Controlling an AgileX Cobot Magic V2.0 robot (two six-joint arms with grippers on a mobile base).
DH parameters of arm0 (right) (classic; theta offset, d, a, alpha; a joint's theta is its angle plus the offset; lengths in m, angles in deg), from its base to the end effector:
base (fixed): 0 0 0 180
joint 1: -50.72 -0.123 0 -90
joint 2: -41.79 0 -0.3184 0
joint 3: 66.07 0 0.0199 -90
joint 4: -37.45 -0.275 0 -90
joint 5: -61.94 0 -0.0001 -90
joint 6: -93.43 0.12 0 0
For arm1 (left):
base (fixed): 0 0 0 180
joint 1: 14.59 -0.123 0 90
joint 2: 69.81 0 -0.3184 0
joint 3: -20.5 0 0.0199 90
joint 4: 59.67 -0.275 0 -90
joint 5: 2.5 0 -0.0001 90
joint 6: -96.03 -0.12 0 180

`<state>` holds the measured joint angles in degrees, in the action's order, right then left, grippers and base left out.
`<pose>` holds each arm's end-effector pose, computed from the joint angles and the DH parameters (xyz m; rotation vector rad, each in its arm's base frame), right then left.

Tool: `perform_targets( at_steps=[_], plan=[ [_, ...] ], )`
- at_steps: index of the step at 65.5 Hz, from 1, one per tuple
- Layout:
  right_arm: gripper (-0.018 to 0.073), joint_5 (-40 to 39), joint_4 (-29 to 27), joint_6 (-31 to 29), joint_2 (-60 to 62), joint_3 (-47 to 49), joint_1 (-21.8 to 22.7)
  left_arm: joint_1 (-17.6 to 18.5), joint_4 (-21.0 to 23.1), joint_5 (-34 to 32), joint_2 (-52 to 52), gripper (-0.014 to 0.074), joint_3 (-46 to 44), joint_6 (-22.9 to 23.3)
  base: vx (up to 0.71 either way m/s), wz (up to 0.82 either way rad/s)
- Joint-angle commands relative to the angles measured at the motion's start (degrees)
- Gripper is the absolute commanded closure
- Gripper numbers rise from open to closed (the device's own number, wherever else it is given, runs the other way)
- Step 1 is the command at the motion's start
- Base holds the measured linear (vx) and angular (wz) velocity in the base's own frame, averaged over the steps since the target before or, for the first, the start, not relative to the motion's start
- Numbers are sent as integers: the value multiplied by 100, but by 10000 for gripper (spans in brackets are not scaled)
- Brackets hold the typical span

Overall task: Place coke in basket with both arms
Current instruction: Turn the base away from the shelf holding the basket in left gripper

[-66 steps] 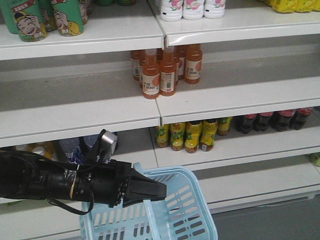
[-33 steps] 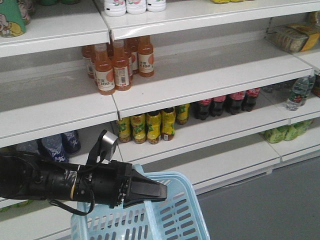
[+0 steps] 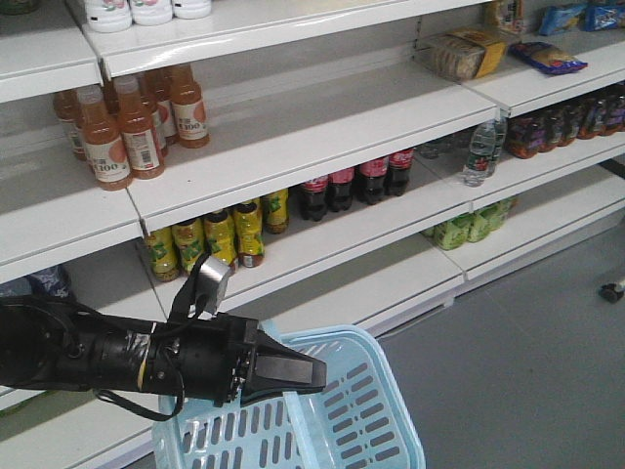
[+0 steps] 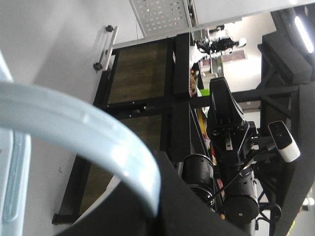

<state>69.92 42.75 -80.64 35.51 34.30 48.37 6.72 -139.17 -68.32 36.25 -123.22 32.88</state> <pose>0.0761 0.0016 0.1891 -0.0140 1.6381 0.0300 0.2569 -0.2157 0.1966 0.1936 2.3443 -1.8636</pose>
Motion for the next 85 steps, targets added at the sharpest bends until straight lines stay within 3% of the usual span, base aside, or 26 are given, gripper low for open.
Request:
perform_targets(
  at_steps=[1,85],
  plan=[
    [568,-429,31,-11,88,-87,18,21,335,-1311,-241,603,-104,-10,-5,-33],
    [568,-429,31,-11,88,-87,18,21,335,-1311,-241,603,-104,-10,-2,-37]
  ],
)
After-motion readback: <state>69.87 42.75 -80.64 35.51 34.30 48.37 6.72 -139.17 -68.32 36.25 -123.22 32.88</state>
